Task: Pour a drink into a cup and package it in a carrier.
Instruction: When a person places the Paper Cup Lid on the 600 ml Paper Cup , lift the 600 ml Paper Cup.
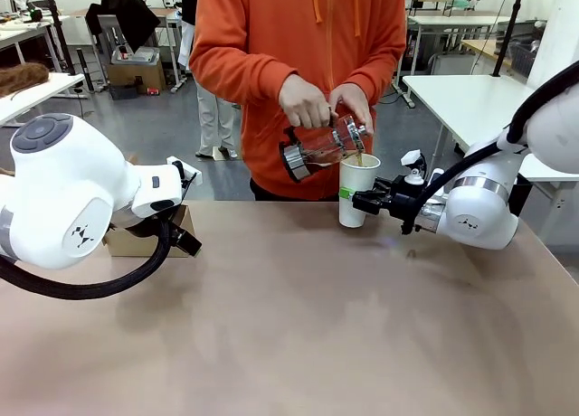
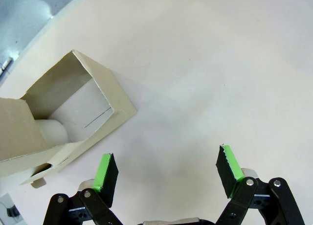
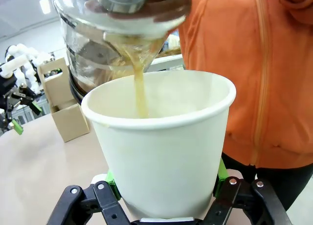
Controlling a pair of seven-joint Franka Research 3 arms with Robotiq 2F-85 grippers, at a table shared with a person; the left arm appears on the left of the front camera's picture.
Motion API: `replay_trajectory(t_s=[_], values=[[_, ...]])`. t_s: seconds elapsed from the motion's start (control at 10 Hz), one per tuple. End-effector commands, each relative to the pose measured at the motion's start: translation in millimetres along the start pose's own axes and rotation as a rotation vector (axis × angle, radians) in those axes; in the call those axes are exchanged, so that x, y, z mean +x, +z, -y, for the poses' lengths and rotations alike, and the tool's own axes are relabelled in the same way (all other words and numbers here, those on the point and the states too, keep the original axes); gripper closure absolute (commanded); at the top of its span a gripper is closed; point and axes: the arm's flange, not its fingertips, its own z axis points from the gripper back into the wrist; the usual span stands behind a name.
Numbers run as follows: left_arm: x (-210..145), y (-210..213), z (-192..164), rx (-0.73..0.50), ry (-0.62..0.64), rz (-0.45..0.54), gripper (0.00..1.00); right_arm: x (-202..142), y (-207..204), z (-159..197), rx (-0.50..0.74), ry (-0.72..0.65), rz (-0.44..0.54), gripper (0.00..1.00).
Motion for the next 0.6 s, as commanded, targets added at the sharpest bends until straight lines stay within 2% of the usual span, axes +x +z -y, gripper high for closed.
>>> replay_trajectory(t_s=[0.0, 0.5], values=[[-0.1, 0.3, 0.0, -0.002, 0.0, 0.001, 0.0, 2.5, -2.4, -1.1, 0.001, 0.002, 0.005, 0.2], [-0.1, 0.3, 0.0, -0.002, 0.0, 0.001, 0.0, 2.5, -2.4, -1.1, 0.001, 0.002, 0.005, 0.2]])
